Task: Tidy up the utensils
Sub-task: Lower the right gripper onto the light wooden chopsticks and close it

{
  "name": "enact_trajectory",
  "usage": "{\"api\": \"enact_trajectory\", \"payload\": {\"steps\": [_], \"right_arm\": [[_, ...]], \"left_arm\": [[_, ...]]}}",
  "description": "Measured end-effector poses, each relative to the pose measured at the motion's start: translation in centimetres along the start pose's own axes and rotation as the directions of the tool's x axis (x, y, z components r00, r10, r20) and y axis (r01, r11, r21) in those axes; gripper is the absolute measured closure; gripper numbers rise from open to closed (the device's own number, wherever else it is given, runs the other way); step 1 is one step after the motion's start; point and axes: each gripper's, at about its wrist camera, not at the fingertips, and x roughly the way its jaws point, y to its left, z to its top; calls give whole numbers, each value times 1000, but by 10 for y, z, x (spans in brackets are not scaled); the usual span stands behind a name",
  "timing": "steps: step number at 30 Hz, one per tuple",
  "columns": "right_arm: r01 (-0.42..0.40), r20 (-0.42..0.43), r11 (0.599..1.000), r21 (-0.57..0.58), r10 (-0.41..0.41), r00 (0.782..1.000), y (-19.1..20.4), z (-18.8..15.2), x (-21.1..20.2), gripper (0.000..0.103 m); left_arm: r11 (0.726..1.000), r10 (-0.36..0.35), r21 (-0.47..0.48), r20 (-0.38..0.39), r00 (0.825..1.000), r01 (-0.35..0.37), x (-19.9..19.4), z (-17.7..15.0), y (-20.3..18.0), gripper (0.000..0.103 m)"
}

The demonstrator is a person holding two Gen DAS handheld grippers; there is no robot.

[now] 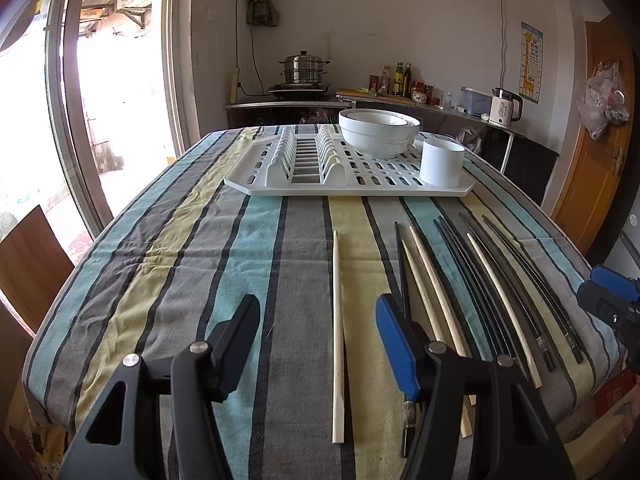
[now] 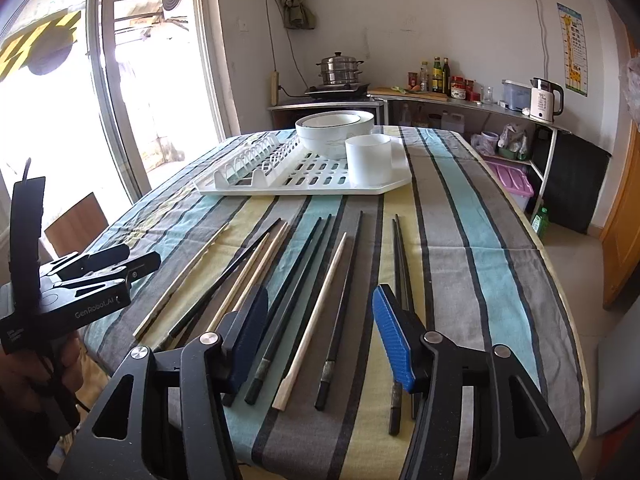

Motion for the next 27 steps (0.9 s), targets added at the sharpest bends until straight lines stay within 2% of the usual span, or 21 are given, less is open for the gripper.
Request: {"api": "enact_trajectory", "payload": {"steps": [4,9,15,27], "right_arm": [[-7,-72,1000,-4,7,997,0,16,31,68],[-14,-165,1000,20,17,986,-9,29,69,77],[-14,-224,999,46,24,974,-20,42,97,84],[8,-294,1000,29,1,956,-22,52,131,89]], "left_arm": [[999,-37,21,-50,998,38,22,16,2,45],[997,-56,55,-100,993,62,49,32,0,48],[994,-90,45,-180,980,100,80,44,3,53],[993,-86,59,-239,967,103,107,50,3,61]]}}
